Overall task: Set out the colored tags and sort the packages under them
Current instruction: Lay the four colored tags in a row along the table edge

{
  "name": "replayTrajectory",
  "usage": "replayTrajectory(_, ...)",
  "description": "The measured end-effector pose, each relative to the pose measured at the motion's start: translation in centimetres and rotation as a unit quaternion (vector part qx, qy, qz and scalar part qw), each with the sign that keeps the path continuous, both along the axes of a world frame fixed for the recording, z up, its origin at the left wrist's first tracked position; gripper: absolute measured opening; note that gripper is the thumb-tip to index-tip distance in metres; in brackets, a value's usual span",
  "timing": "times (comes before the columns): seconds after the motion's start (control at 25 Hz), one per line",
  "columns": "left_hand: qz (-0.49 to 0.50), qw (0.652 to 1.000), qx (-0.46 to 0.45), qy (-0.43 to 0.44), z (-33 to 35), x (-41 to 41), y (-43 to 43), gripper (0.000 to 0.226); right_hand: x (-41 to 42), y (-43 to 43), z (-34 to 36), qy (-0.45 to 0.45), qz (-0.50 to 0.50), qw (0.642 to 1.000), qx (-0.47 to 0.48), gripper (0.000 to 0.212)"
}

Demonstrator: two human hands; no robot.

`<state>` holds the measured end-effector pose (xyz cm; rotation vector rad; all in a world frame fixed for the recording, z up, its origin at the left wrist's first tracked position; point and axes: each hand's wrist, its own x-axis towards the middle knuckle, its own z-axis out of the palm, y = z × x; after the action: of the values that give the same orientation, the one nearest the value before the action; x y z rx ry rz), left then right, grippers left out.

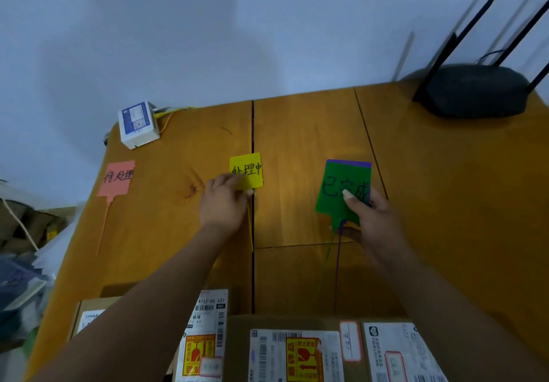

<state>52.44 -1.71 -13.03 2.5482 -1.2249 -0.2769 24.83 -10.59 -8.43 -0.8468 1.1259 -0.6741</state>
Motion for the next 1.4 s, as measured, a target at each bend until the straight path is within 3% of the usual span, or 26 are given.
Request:
replayTrajectory(0.08,-0.058,0.997,0.036,-0.018,-0.5,0.0,-0.3,0.048,0.5,-0.2,0.4,-0.009,-0.003,1.000,-0.006,0.019)
replayTrajectory(0.24,-0.044,0.998,0.043,-0.018,-0.1,0.2,-1.1,0.048,0.6,-0.5,1.1,-0.015,-0.008,1.000,-0.020,0.017)
replayTrajectory(0.36,-0.046,0.999,-0.006,-0.006,1.1,-0.6,-0.6,0.047,0.1,-0.3,2.1,-0.019,-0.014,0.999,-0.027,0.016)
replayTrajectory(0.4,-0.046,0.997,-0.051,0.031,1.7,-1.3,-0.5,0.044,-0.1,-0.2,2.5,-0.021,-0.019,0.999,-0.030,0.016)
replayTrajectory(0.48,-0.010,0.965,-0.158,0.209,4.1,-4.0,-0.8,0.030,-0.5,0.2,3.7,-0.026,-0.028,0.998,-0.043,0.017)
replayTrajectory(0.56,0.024,0.886,-0.197,0.418,7.1,-7.5,-1.3,0.021,-0.9,0.7,5.0,-0.020,-0.037,0.998,-0.053,0.019)
replayTrajectory(0.68,-0.004,0.811,-0.178,0.558,11.3,-12.5,-1.7,0.018,-2.2,1.7,7.7,-0.017,-0.049,0.996,-0.078,0.022)
replayTrajectory(0.88,0.006,0.778,-0.186,0.600,14.1,-18.7,-2.5,0.009,-6.1,1.4,10.8,-0.035,-0.053,0.995,-0.076,0.009)
replayTrajectory(1.08,0.081,0.767,-0.197,0.606,13.7,-22.7,-6.3,0.028,-13.2,-2.5,10.3,-0.029,-0.049,0.996,-0.062,0.009)
replayTrajectory(1.4,0.211,0.791,-0.158,0.552,6.2,-24.7,-14.2,0.019,-22.3,-7.4,5.4,0.033,-0.073,0.996,-0.047,0.010)
